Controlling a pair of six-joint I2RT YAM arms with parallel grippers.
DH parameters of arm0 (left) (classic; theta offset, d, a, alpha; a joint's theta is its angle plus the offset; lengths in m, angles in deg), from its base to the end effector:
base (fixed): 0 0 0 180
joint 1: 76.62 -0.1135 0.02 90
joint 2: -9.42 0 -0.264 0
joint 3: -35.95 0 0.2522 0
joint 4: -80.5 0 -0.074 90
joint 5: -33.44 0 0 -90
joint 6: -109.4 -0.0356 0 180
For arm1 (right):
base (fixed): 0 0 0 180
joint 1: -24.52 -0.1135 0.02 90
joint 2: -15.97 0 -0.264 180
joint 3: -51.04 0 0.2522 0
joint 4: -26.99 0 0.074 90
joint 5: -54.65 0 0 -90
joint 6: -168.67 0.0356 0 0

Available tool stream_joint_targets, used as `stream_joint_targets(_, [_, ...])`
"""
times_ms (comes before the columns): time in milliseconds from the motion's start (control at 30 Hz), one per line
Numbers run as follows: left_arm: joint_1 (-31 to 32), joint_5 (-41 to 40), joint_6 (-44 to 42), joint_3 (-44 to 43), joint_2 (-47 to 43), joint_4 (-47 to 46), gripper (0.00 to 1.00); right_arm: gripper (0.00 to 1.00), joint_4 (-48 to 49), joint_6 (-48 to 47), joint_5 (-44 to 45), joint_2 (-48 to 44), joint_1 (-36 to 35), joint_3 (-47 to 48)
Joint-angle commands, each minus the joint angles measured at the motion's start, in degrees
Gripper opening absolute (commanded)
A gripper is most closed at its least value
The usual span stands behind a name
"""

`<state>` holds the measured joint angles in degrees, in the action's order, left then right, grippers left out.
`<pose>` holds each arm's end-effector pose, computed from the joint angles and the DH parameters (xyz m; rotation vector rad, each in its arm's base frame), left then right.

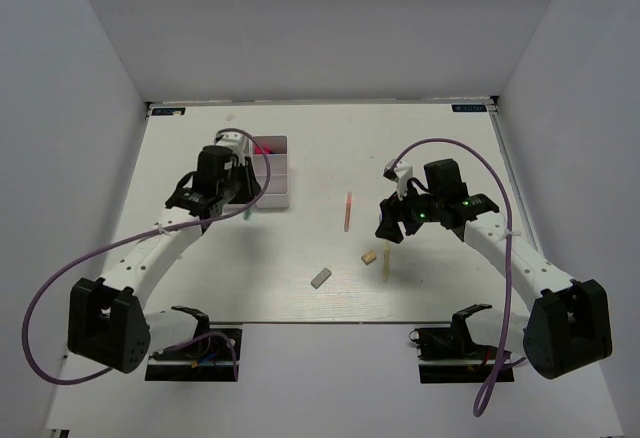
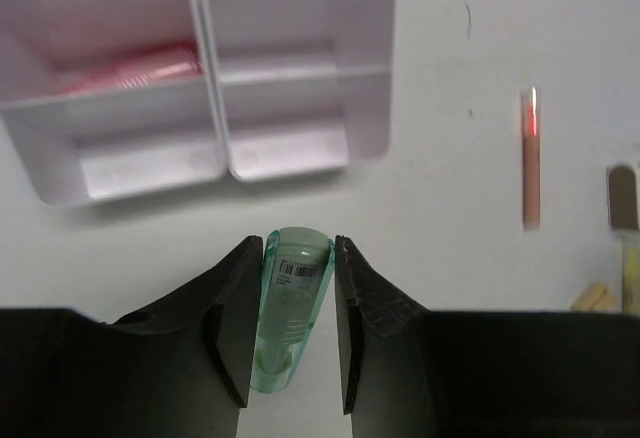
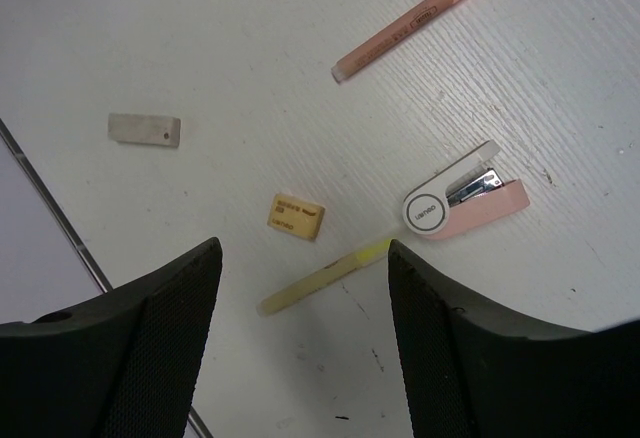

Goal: Sort the stationery into containers
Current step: Pick up the stationery from the center of the board, then place the stationery in the storage box.

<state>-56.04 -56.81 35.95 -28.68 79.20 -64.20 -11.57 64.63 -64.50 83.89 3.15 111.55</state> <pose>0.2466 -0.0924 0.2675 0.0785 2.2978 -0.3331 0.2208 0.1050 0.2501 -0.9409 2.1427 0.6641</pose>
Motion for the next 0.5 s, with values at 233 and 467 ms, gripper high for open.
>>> stream_joint_targets(233, [-6.25,0.69,-6.45,-0.90,5.27,-27.67,0.00,0.70,-0.25,-0.55,-1.44,0.72,0.10,2.04])
stream_joint_targets(467, [-10.03,7.89,-10.67,-4.06,11.69,-34.28,0.00,0.70,-0.25,-0.81,-1.35,1.07,0.10,2.21])
